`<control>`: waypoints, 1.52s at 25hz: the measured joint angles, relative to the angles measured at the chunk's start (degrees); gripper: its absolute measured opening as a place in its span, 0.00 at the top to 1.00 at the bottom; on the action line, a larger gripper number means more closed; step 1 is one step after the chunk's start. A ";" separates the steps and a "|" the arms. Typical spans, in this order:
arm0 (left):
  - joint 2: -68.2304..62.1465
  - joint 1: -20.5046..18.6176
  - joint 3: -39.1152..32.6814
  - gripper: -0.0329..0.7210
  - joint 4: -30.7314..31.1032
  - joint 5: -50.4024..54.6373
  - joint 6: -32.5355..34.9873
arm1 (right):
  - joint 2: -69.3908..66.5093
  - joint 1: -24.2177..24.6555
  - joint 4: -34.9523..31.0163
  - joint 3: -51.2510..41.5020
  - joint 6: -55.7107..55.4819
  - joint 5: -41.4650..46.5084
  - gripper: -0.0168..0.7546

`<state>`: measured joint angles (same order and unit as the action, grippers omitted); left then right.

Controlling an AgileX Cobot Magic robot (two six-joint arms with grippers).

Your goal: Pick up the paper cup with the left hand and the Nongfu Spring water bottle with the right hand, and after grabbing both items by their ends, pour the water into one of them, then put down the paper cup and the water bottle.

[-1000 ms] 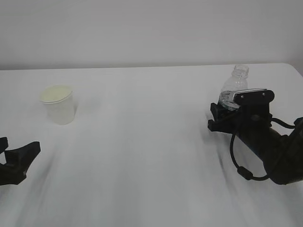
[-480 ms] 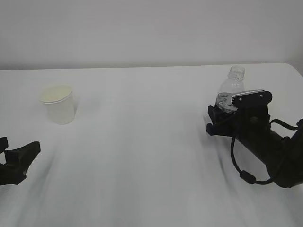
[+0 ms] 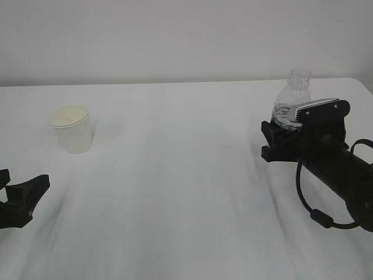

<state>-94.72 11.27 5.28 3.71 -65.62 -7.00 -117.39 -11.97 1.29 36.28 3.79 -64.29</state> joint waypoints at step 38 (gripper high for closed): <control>0.00 0.00 1.03 0.18 0.00 0.00 2.23 | 5.93 0.00 4.53 -9.09 -0.53 0.14 0.38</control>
<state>-94.72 11.27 6.31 3.71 -65.62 -4.77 -111.46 -11.97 5.82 27.19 3.26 -64.15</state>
